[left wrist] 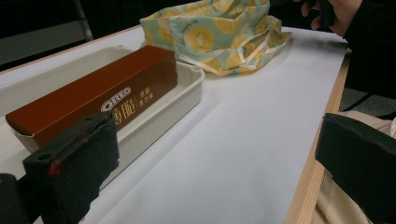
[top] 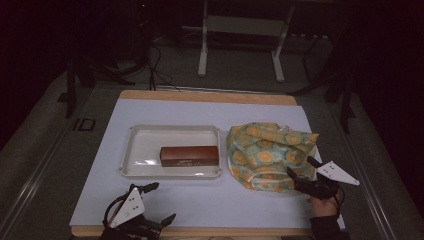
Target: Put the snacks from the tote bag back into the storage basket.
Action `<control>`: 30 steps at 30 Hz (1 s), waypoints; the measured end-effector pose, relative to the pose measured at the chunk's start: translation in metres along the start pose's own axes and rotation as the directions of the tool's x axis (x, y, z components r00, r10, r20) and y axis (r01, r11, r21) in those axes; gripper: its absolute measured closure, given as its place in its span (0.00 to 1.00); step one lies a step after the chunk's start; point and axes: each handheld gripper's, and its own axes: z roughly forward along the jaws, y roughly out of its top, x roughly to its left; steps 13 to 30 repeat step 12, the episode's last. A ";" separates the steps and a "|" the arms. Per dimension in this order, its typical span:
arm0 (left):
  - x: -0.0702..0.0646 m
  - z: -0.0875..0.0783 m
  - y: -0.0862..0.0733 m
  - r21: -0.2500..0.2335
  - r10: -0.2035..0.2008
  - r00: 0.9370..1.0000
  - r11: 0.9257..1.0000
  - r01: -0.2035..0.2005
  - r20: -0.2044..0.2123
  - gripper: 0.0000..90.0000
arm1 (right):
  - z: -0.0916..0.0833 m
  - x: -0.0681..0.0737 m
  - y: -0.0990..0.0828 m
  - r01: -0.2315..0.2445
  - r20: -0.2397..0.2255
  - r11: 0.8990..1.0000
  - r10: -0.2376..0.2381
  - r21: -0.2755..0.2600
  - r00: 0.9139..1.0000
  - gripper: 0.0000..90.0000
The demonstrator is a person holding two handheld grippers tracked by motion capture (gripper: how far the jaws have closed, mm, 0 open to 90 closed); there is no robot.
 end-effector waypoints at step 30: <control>0.000 0.000 0.000 -0.002 -0.001 1.000 1.000 0.001 -0.004 0.00 | 0.001 0.000 0.000 0.017 0.004 1.000 -0.017 -0.003 1.000 0.15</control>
